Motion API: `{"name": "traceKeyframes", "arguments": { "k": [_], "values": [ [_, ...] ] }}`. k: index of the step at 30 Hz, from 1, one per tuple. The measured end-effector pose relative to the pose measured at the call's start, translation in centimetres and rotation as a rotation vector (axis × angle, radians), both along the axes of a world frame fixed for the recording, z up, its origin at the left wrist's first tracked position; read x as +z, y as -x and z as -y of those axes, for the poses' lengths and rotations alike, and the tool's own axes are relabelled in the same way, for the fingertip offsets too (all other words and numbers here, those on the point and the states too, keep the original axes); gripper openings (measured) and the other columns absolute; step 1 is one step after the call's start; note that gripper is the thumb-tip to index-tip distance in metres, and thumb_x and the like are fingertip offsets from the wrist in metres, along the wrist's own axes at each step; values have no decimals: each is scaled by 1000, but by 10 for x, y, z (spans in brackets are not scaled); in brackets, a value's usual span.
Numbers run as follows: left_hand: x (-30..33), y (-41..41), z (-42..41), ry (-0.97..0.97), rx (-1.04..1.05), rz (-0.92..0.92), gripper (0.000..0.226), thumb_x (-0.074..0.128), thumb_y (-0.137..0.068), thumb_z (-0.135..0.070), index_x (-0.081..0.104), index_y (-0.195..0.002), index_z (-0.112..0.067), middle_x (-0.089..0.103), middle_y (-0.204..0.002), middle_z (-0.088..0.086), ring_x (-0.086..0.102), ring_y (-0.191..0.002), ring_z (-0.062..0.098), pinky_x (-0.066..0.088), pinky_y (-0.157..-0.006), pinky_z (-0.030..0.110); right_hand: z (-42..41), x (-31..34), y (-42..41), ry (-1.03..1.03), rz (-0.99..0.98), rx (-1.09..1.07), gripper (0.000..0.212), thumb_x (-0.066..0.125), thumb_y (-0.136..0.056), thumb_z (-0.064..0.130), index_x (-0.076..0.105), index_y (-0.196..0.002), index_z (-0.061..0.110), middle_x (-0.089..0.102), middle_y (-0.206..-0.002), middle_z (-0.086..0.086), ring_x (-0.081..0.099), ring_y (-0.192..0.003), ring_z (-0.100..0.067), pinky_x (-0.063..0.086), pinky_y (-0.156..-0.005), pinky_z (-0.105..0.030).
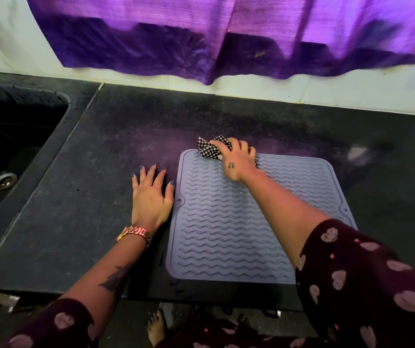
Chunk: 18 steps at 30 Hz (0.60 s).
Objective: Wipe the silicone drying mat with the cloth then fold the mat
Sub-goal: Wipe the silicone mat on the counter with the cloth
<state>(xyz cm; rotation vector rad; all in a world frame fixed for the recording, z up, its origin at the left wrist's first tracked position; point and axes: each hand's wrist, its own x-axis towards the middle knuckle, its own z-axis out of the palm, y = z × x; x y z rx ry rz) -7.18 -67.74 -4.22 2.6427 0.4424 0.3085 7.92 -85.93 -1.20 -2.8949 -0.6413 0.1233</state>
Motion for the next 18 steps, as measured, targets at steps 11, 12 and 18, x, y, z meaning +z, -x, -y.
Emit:
{"name": "traceKeyframes", "arguments": {
  "k": [11,12,18],
  "values": [
    [2,0,1,-6,-4,-7,48,39,-97,-35,43,-139,-11,29,-153,11,10,-145,29,-1,-119,43,32,-6,9,-73,46,-77,53,37,-96,10,31,-136,44,28,-145,-7,26,-126,-31,21,-105,-46],
    [2,0,1,-8,-6,-8,49,39,-97,-35,43,-139,-12,28,-153,11,10,-145,29,-2,-119,42,31,1,2,-84,-12,-70,54,38,-95,9,34,-133,45,30,-143,-7,27,-124,-31,23,-103,-46],
    [1,-1,1,-35,-12,-24,51,37,-96,-38,39,-141,-13,27,-154,9,8,-145,28,-3,-118,42,51,-8,37,-110,192,-146,48,44,-95,17,36,-135,43,38,-139,-8,33,-123,-30,25,-100,-45]
  ]
}}
